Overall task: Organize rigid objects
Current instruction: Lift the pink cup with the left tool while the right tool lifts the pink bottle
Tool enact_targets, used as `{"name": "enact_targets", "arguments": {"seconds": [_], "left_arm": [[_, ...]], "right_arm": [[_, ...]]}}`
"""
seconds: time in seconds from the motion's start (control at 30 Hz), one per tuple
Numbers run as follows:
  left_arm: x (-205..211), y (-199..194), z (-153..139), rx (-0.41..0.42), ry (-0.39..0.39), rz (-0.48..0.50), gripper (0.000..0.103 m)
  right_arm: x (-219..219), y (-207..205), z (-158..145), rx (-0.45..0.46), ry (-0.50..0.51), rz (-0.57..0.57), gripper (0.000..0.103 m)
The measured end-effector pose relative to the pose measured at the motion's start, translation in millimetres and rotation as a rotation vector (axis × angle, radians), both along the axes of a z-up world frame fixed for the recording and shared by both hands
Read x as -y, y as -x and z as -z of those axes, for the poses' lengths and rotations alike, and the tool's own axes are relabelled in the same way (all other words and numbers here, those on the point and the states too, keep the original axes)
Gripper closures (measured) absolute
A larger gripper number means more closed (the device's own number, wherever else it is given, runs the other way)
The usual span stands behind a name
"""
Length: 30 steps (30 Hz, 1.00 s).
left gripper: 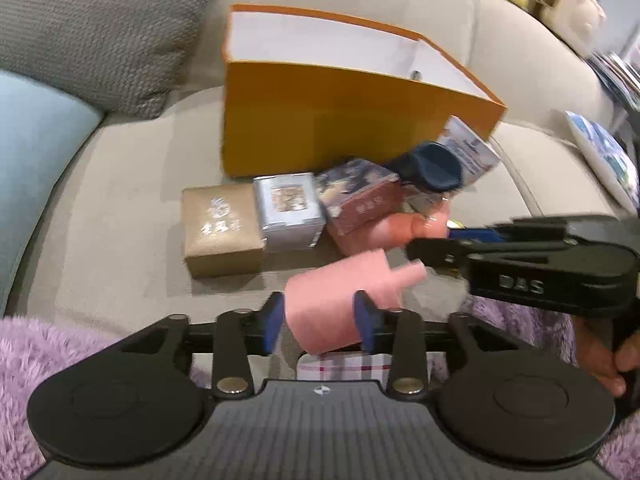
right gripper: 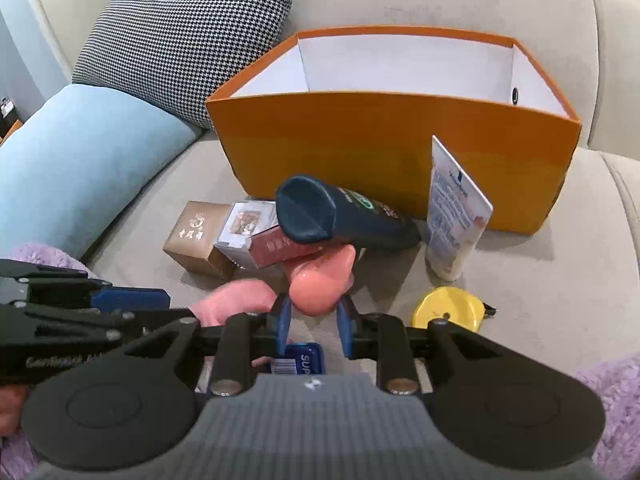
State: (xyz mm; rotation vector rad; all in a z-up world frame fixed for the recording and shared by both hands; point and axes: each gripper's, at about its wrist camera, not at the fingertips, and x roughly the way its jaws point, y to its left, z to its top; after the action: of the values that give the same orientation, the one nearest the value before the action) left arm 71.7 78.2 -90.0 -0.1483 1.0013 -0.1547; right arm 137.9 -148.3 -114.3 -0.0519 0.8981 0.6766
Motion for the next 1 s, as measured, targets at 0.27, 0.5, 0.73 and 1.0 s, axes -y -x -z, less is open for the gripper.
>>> {"name": "enact_targets", "arguments": {"seconds": [0.27,0.5,0.73,1.0], "left_arm": [[30,-7,4,0.001,-0.083,0.19,0.047],[42,-13,8,-0.009,-0.157,0.248,0.041],[84,-9,18,0.027,-0.432,0.459,0.031],[120,-8,39,0.069,-0.708,0.633,0.031]], "right_arm": [[2,-1,-1,0.008,-0.019,0.019,0.071],[11,-1,-4,0.011,-0.05,0.049,0.073],[19,0,-4,0.004,-0.061,0.055,0.073],[28,6,-3,0.012,-0.064,0.047,0.074]]}}
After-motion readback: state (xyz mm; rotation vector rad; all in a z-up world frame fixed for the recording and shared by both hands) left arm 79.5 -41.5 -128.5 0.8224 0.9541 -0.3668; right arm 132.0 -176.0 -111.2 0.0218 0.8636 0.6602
